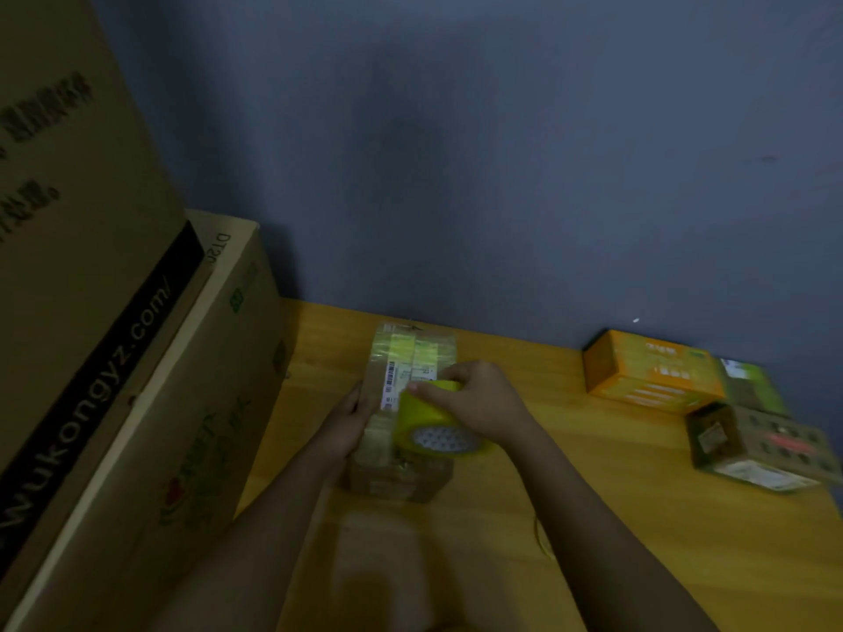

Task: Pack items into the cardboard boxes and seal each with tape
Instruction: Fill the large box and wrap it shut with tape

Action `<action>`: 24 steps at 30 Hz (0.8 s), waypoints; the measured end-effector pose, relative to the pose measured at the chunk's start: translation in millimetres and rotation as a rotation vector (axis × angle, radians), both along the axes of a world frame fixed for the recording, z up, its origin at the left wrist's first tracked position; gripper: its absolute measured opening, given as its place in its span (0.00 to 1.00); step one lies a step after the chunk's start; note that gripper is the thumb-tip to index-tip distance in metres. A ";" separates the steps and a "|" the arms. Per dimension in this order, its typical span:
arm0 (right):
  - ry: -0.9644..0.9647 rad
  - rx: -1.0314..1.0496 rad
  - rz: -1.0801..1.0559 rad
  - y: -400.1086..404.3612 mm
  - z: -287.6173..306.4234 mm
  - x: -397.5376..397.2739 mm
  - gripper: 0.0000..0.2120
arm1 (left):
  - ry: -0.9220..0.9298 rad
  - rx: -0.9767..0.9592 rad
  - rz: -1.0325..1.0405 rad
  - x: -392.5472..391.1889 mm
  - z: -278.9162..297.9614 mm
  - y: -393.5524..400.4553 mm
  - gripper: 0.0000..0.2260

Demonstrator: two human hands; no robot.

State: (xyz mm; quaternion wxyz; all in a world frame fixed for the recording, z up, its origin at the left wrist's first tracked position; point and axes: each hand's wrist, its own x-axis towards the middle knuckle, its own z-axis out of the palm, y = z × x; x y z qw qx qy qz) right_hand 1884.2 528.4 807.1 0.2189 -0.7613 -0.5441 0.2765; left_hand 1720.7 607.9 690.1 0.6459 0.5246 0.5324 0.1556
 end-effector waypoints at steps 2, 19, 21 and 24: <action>-0.309 -0.058 0.015 -9.0 5.7 18.4 0.30 | -0.006 0.016 0.003 -0.1 1.9 -3.8 0.23; -0.228 -0.241 -0.137 -36.7 -87.2 70.2 0.31 | -0.033 0.079 -0.068 0.7 -2.1 -9.5 0.26; -0.151 -0.258 -0.125 -36.5 -94.5 70.1 0.29 | -0.013 0.092 -0.066 1.3 -4.1 -7.8 0.26; -0.017 -0.269 -0.164 -40.0 -102.0 72.2 0.30 | 0.033 0.115 -0.089 2.3 -6.9 -0.9 0.26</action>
